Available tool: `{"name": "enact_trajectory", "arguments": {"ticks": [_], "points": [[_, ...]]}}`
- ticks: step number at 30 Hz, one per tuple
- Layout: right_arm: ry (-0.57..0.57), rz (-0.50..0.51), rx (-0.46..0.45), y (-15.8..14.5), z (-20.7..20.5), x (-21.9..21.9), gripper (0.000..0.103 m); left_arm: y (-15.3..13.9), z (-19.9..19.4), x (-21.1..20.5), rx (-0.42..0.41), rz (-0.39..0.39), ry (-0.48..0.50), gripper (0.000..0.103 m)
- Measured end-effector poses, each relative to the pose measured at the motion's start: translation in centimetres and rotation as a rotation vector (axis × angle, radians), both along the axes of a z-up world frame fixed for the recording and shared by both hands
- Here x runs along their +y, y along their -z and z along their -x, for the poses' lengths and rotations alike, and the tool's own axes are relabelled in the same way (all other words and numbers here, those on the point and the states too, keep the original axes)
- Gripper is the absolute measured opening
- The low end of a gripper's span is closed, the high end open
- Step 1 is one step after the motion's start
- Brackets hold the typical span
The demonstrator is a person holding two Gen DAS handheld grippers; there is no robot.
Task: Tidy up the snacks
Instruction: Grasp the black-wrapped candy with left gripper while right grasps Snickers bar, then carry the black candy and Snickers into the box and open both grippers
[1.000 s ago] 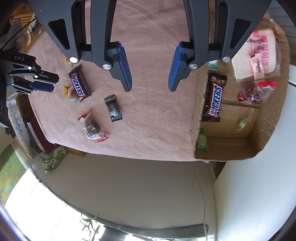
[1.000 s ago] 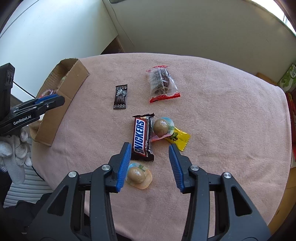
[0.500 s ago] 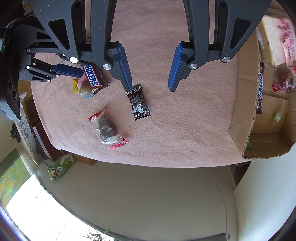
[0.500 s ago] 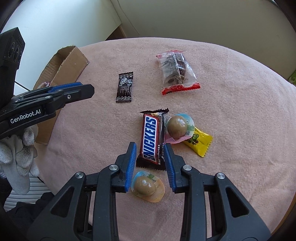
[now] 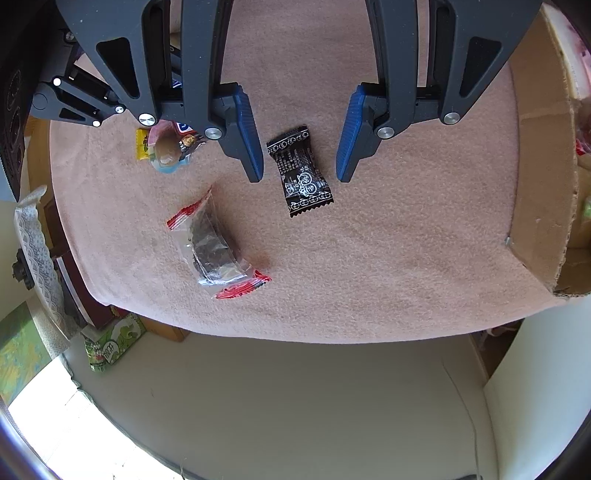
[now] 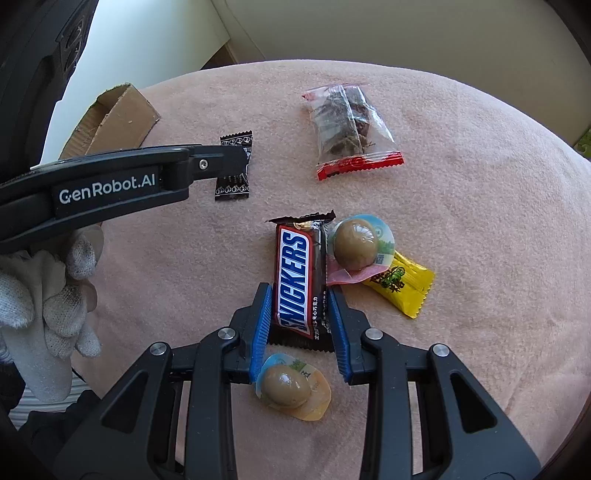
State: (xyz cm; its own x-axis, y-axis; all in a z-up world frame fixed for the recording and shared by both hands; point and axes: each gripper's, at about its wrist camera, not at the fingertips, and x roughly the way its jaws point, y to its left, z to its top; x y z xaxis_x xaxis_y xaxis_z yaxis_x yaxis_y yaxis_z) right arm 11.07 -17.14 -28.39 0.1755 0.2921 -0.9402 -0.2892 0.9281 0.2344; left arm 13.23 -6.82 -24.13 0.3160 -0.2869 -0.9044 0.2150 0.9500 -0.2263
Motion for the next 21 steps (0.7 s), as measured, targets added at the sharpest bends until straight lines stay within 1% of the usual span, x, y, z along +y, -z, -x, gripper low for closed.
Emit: {"name": "enact_trajectory", "arguments": {"ticks": [6,8,9,10,15,21], "points": [[0.0,0.043,-0.014,0.2,-0.2,1.5,0.032,0.8,0.1,-0.8,-0.005,-0.055,0.003,0.038],[0.005,0.05,-0.016,0.4,-0.1,1.7,0.031,0.9,0.2,-1.2,-0.025,-0.096,0.011,0.029],[0.006,0.052,-0.015,0.4,-0.1,1.8,0.03,0.9,0.1,-1.5,-0.033,-0.11,0.017,0.027],[0.005,0.056,-0.015,0.4,-0.1,1.9,0.03,0.9,0.1,-1.5,-0.037,-0.115,0.018,0.023],[0.004,0.047,-0.008,0.5,-0.3,1.9,0.029,1.0,0.0,-0.3,-0.029,-0.085,0.023,0.021],[0.004,0.021,-0.001,0.1,-0.1,1.5,0.029,0.8,0.6,1.6,-0.024,-0.061,-0.007,0.021]]}}
